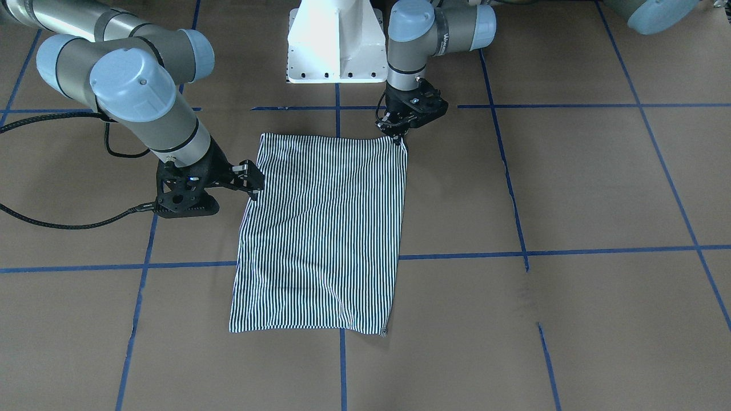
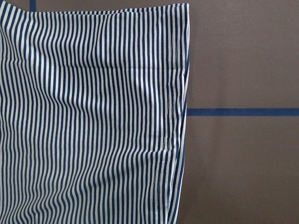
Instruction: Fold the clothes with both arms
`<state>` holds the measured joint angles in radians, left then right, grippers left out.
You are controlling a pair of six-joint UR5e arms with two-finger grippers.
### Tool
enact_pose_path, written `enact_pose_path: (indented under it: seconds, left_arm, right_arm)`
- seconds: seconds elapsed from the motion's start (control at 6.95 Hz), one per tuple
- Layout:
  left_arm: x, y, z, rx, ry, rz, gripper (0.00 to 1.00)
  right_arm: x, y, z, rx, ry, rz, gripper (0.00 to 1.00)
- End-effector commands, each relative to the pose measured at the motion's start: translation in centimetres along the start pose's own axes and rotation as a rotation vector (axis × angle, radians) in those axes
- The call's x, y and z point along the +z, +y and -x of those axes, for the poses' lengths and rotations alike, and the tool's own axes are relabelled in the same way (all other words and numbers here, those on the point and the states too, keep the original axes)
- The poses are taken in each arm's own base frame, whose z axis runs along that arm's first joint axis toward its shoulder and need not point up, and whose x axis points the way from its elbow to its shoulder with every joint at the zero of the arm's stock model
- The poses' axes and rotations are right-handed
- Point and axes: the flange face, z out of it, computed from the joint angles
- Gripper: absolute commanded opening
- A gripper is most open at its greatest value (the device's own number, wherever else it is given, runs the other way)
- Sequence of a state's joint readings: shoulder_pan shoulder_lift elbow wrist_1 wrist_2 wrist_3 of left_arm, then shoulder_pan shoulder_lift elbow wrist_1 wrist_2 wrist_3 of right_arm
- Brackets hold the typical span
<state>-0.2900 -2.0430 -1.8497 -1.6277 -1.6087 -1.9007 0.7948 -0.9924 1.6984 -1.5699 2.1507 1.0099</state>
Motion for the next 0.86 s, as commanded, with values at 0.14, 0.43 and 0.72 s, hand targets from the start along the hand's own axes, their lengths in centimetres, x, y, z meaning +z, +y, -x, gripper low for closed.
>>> enact_pose_path:
  seconds: [0.14,0.43,0.72]
  left_arm:
    - [-3.0,-0.2,0.5,0.081,0.047,0.017,0.0]
    - [-3.0,-0.1,0.4,0.086,0.049,0.019,0.0]
    - [-3.0,-0.3,0.4,0.121,0.051,0.013,0.0]
  right_arm:
    - [1.0,2.6,1.5,0.12,-0.04,0.014,1.0]
    - [5.5,11.4,5.7,0.398,-0.131,-0.042,1.0]
    - [8.4,17.6,8.9,0.702,-0.131,-0.063,1.0]
